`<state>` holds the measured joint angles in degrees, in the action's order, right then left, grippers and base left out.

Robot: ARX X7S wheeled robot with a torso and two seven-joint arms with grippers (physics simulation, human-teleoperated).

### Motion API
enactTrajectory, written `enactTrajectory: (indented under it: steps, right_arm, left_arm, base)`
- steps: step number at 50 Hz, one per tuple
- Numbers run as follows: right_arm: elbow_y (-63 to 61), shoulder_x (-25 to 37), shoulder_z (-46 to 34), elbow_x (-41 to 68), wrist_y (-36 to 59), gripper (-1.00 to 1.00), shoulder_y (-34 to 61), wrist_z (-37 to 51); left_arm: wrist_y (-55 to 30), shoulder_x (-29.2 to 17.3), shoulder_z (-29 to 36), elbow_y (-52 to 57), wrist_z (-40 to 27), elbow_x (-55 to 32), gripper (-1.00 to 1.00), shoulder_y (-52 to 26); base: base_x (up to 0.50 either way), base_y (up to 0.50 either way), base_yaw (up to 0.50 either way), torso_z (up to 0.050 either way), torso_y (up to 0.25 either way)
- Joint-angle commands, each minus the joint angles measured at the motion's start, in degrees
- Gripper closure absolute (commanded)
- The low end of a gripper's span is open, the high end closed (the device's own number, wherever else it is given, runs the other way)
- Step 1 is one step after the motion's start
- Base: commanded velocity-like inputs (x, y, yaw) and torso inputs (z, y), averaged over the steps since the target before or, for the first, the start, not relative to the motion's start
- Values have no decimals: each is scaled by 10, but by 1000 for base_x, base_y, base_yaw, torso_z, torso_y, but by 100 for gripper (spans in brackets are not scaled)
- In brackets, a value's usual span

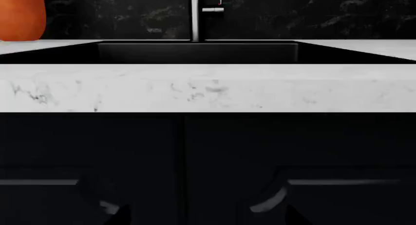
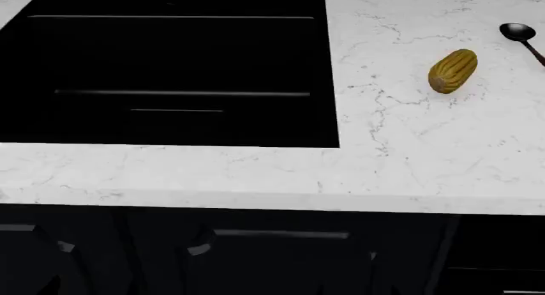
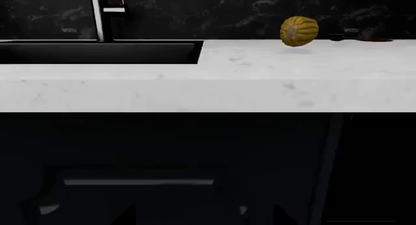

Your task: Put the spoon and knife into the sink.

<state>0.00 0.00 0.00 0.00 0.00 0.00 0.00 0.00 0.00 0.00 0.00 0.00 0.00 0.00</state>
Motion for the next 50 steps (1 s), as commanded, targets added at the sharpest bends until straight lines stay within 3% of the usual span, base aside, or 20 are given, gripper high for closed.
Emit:
enactTrajectory:
  steps: [1,30,31,33,44,50]
  right_arm:
    - [0,5,-7,0,0,-100,0,7]
    - [7,32,-47,27,-3,-100,2,42]
    - [48,22,-45,28,9,-100,9,6]
    - [12,24,-38,18,-4,-100,3,32]
    - [-50,43,-58,12,6,-100,-12,46]
    - [-254,77,-68,-13,136,-100,-21,37]
  left_arm:
    - [0,-6,6,0,-6,0,-100,0]
    - [10,-35,37,3,-26,-45,-100,8]
    - [60,-22,27,-119,0,-30,-100,-7]
    - [5,-25,26,5,-16,-31,-100,9]
    - [-30,-39,42,74,-30,-41,-100,17]
    - [-217,-57,60,248,-47,-28,-100,-10]
  base:
    - [0,0,0,0,0]
    - [0,0,0,0,0]
    - [0,0,0,0,0]
    - [0,0,0,0,0]
    - [0,0,0,0,0]
    - [0,0,0,0,0]
